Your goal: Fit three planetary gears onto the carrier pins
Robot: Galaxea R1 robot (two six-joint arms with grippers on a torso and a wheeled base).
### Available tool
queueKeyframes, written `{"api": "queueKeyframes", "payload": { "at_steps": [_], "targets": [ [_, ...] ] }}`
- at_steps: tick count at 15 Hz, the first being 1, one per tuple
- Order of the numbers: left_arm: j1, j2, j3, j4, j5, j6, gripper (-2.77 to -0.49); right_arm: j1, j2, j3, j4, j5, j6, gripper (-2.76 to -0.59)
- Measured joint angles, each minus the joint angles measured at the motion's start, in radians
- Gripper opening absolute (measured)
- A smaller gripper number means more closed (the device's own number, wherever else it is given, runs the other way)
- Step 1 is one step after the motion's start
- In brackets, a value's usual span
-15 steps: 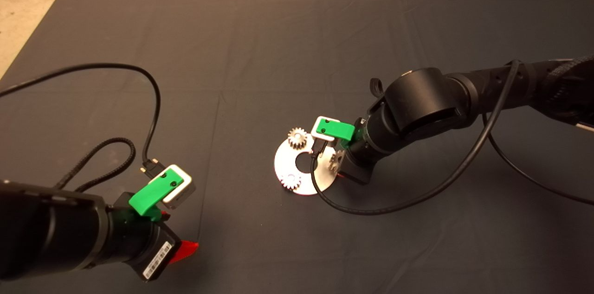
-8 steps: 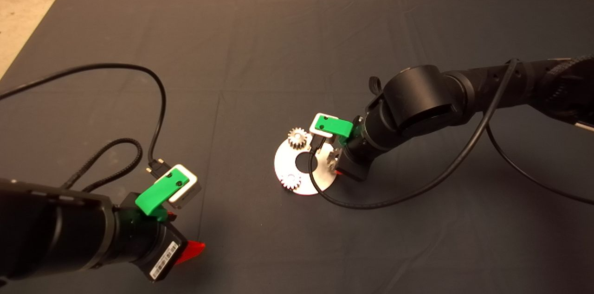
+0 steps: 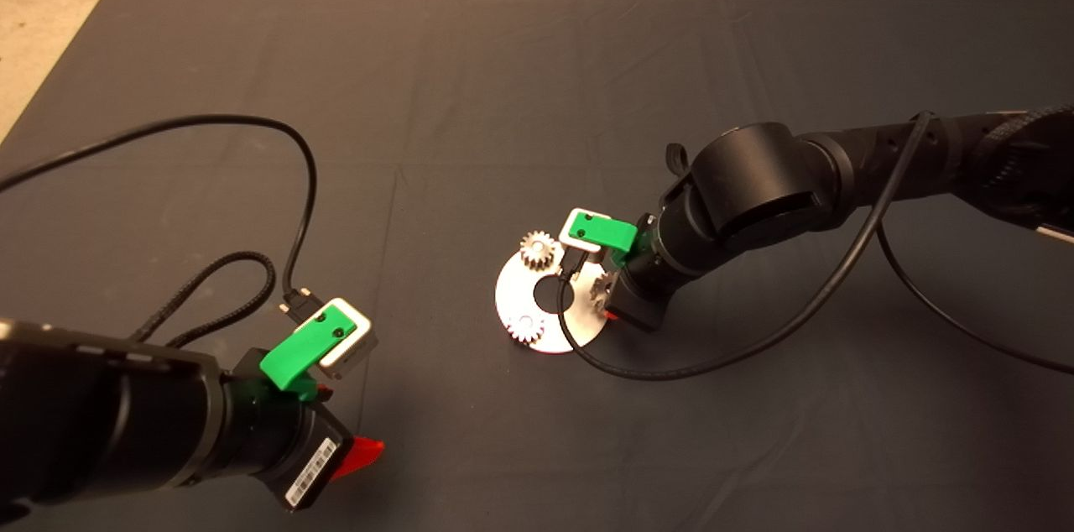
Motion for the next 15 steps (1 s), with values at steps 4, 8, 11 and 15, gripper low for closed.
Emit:
{"api": "queueKeyframes", "payload": {
  "at_steps": [4, 8, 11, 15],
  "targets": [
    [0.0, -0.001, 0.0, 0.0, 0.0, -0.002, -1.53, 0.0, 0.0, -0.005, 0.0, 0.004, -0.003, -2.47],
    [0.0, 0.001, 0.0, 0.0, 0.0, -0.002, -1.53, 0.001, 0.0, -0.014, 0.001, 0.012, -0.004, -2.47],
    [0.0, 0.013, 0.0, 0.0, 0.0, -0.003, -1.53, -0.003, 0.0, -0.032, 0.001, 0.042, -0.004, -2.47],
    [0.0, 0.016, 0.0, 0.0, 0.0, -0.008, -1.53, -0.015, 0.007, -0.048, 0.0, 0.039, -0.004, -2.47]
  ]
}}
